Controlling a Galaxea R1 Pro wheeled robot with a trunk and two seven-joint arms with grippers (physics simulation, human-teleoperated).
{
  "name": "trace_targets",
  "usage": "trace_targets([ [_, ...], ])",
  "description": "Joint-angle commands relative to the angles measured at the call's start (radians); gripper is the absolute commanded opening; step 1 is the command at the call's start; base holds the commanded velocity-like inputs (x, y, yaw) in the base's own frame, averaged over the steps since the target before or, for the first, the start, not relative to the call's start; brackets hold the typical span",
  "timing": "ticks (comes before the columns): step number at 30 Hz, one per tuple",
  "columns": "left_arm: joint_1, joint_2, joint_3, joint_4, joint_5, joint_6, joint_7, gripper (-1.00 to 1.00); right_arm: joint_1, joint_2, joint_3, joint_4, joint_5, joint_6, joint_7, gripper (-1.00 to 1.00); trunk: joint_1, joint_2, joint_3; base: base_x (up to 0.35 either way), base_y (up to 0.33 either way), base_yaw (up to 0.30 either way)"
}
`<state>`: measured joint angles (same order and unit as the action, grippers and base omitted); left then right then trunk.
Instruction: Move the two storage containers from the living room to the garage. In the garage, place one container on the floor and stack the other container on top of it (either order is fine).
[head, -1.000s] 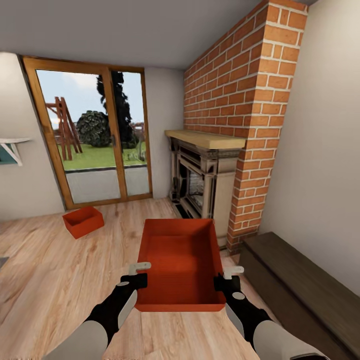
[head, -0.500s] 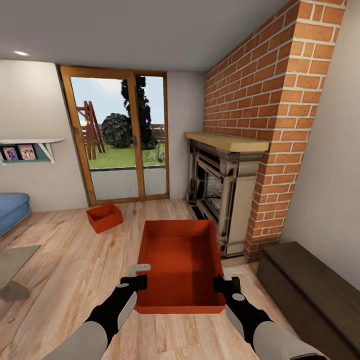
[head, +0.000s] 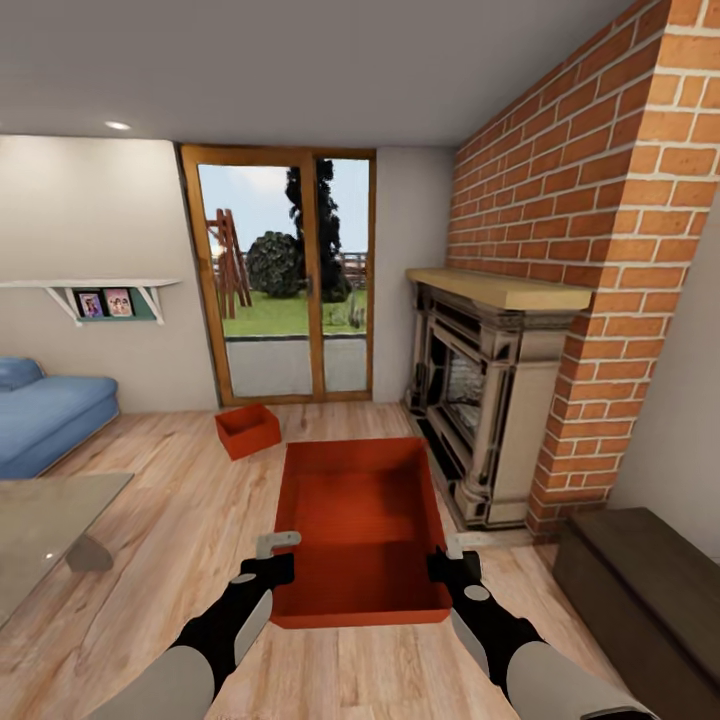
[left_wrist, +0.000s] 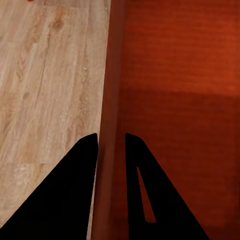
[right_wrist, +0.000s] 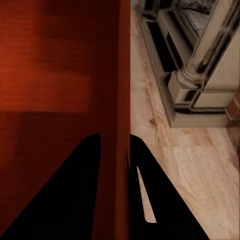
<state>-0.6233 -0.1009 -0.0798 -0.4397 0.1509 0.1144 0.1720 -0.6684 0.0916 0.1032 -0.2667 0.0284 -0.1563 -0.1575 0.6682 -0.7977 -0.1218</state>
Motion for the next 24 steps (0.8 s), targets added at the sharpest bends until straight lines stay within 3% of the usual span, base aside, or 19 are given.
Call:
trace_targets([
  [1, 0.000, 0.001, -0.018, -0.004, -0.016, -0.044, 0.041, -1.00, -0.002, 0.000, -0.013, 0.003, -0.038, 0.001, -0.002, -1.00, 0.000, -0.001, -0.001, 0.000, 0.000, 0.252],
  [24, 0.000, 0.003, -0.017, -0.008, -0.017, -0.044, 0.041, -1.00, -0.002, 0.000, -0.013, 0.003, -0.038, 0.002, -0.001, -1.00, 0.000, -0.001, 0.017, 0.000, 0.000, 0.252],
])
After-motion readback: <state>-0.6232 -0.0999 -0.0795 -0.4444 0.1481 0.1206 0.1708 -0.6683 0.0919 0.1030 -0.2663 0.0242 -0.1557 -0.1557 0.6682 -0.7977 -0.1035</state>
